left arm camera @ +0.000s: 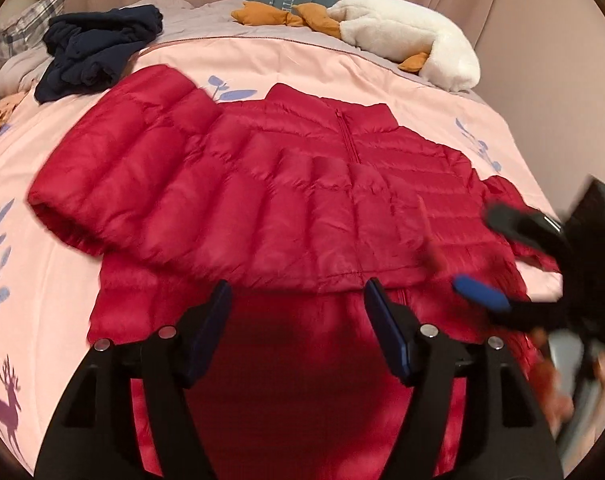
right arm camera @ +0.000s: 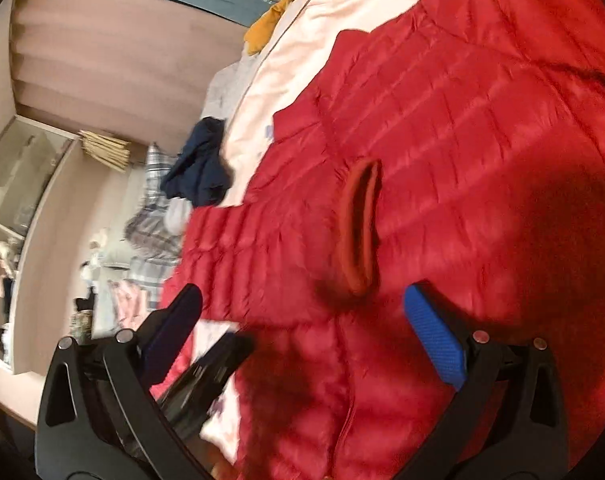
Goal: Fold large clothes
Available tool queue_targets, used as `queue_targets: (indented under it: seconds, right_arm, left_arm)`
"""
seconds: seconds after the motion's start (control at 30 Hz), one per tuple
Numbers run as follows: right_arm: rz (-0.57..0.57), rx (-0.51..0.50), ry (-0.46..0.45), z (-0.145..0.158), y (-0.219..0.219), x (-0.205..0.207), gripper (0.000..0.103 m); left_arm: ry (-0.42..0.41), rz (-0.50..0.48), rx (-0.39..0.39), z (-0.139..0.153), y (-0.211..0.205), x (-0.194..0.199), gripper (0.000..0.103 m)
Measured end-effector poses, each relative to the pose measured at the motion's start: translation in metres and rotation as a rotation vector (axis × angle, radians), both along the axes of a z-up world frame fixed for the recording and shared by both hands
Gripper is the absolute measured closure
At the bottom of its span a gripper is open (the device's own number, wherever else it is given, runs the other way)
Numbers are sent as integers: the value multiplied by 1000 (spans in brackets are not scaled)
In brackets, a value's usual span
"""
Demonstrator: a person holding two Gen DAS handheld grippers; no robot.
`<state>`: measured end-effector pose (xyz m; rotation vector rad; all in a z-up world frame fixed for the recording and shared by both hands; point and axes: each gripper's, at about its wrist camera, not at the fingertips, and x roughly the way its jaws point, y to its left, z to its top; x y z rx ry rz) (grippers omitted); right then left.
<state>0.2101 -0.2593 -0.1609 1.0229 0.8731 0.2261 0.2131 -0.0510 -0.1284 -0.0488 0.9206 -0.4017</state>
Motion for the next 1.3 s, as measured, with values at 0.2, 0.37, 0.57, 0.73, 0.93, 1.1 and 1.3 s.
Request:
queue_targets:
  seconds: [0.2,0.37,0.57,0.73,0.93,1.1,1.3]
  right_arm:
    - [27,-88,39,-3,16,28,8]
    - [62,-359,125,-6,43,49,52]
    - [91,-629,105,15,67,57,90]
    - [79,-747,7,54,81,54,92]
    - [26,-807,-97,108,70,48,92]
    - [-33,-813,-125,124,48,35,92]
    - [-85,-803,-52,102,15,30,92]
  left_arm:
    - [14,67,-60,-4,50,-33,29]
    - [38,117,-86,-9,81,-55,29]
    - [10,120,-82,-5,98,-79,29]
    - [9,134,-122,-1,111,-85,29]
    - [4,144,-137,1,122,-88,29]
    - [16,153,-141,-1,128,-91,29]
    - [7,169,-154,1,140,-92,29]
